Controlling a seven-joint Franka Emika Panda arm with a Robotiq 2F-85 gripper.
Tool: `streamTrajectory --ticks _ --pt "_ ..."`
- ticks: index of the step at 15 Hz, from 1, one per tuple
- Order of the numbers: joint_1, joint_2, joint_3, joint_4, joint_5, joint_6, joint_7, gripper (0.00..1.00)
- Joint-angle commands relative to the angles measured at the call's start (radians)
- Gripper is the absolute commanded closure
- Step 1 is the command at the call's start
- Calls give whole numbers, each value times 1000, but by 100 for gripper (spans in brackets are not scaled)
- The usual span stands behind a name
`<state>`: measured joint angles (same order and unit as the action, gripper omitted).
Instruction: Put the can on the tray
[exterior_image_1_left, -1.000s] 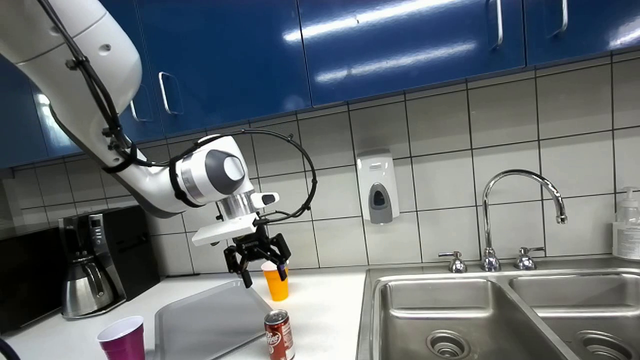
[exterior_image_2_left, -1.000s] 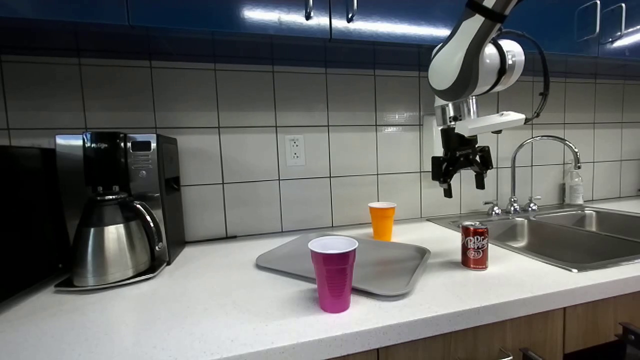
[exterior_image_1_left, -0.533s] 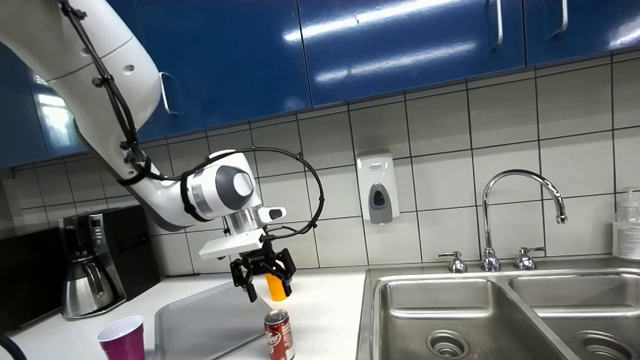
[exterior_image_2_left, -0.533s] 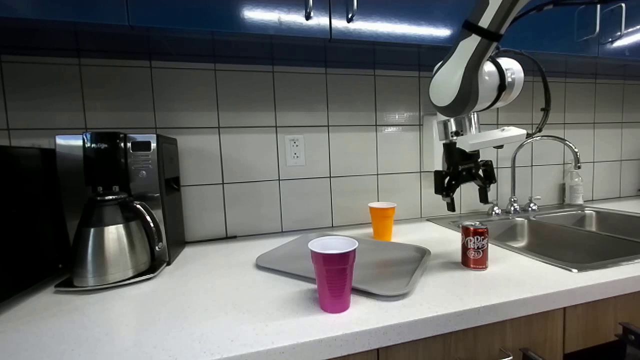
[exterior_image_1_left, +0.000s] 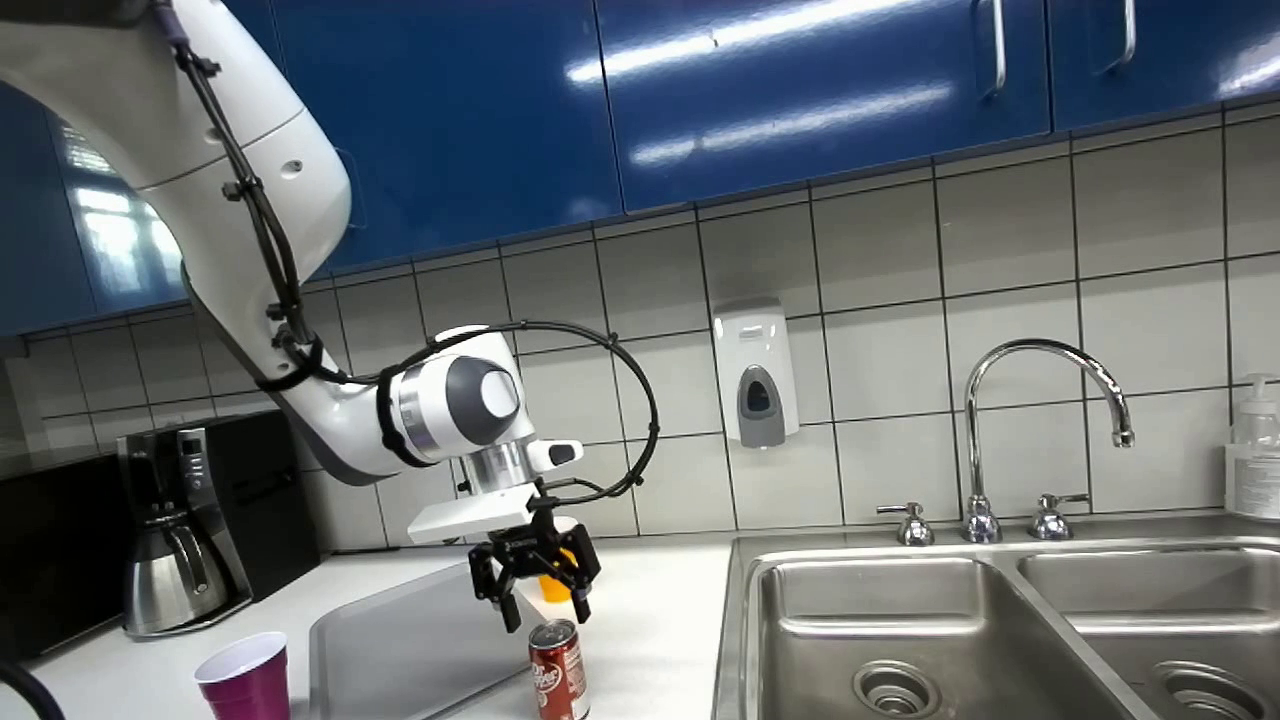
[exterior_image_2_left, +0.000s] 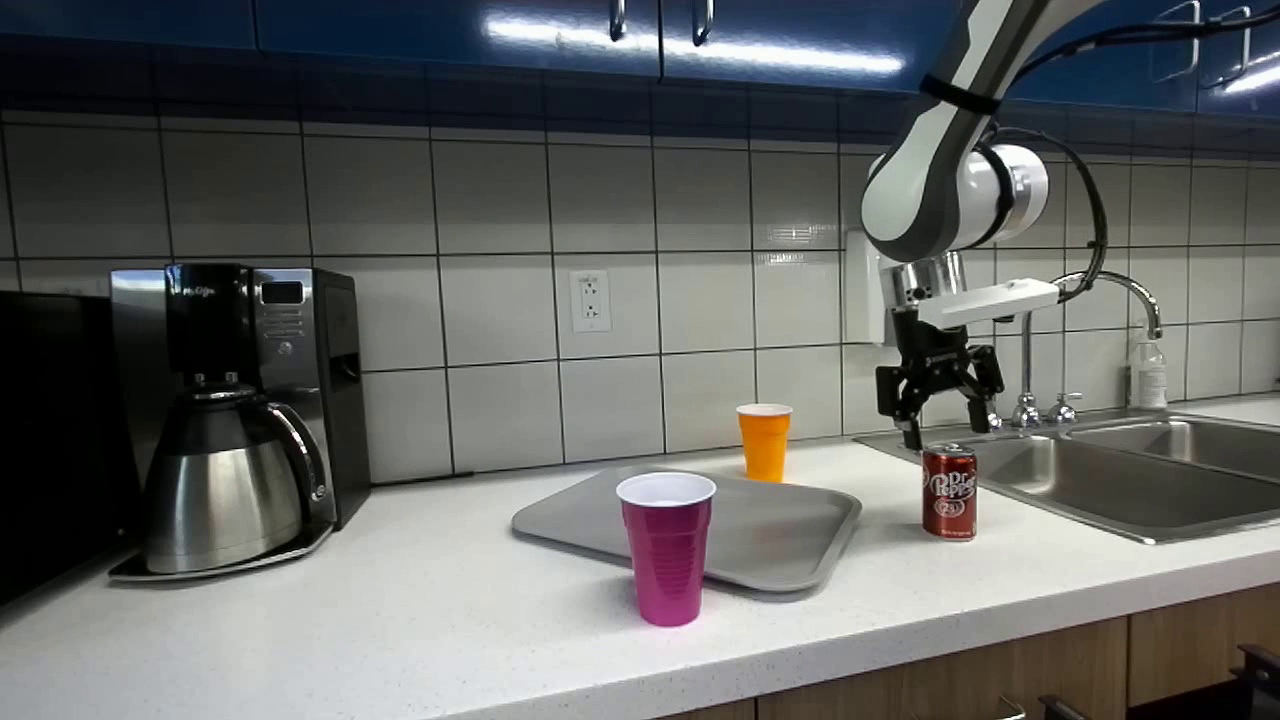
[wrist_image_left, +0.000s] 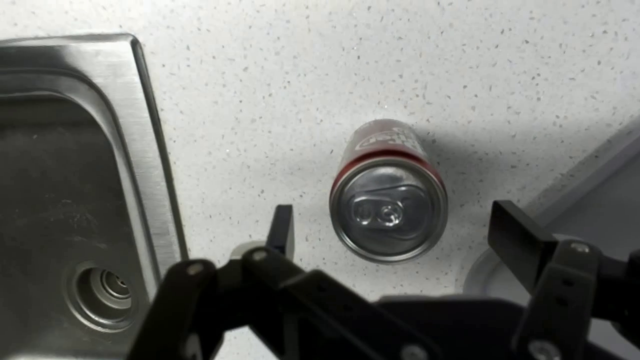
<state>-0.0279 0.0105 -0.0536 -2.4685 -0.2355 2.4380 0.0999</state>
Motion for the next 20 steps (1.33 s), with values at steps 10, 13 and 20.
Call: streamTrajectory --ticks 10,13,20 --pt "-2 123 -17 4 -3 104 32 0" --pt "0 151 -21 10 3 117 28 0" --pt "-1 167 -30 18 10 135 20 26"
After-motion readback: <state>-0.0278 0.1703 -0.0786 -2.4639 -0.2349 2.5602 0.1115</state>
